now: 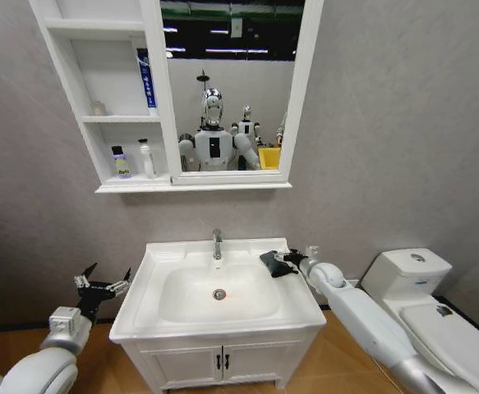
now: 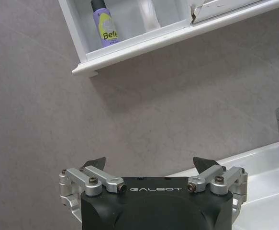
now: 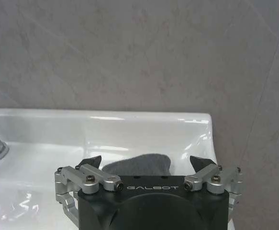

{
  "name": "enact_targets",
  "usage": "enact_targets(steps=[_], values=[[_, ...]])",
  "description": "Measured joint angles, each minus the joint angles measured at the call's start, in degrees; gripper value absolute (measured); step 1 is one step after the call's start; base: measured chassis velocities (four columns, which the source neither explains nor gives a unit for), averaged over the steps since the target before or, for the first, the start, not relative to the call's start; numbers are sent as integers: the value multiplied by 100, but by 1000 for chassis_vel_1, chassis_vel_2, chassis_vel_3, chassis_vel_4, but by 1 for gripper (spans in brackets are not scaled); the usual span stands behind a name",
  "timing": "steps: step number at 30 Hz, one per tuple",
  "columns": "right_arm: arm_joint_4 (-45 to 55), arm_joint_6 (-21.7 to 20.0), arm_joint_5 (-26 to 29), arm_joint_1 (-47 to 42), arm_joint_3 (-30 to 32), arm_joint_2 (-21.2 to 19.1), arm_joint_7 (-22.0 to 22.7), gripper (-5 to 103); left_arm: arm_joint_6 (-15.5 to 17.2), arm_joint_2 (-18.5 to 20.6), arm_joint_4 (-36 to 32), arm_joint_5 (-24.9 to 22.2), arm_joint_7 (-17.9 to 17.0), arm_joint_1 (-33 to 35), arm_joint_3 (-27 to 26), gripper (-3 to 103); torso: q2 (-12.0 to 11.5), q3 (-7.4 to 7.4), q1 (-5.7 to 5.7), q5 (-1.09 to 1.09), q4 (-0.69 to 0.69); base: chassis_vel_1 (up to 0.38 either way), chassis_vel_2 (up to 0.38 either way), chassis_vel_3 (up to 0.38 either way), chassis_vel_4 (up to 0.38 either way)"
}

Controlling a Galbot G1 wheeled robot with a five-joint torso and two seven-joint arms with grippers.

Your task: Move facial cleanser and shampoo from washbasin to cabinet, then wipe washbasin with towel.

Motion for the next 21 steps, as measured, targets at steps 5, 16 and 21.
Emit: enact_targets(steps=[5,16,21], values=[[-188,-25,-131,-12,-64,139,-10,100,0,0,0,0,0,0,0,100,0,0,0,0,-3,0,0,0,0],[-479,-128,-136,-36,-126,353,62,76,0,0,0,0,0,0,0,100,1,-1,-1,0,-2,0,0,0,0],[-445,-149,-82,-24,-154,315,105,66,0,0,0,0,0,0,0,100,1,-1,-1,0,-1,0,0,0,0]])
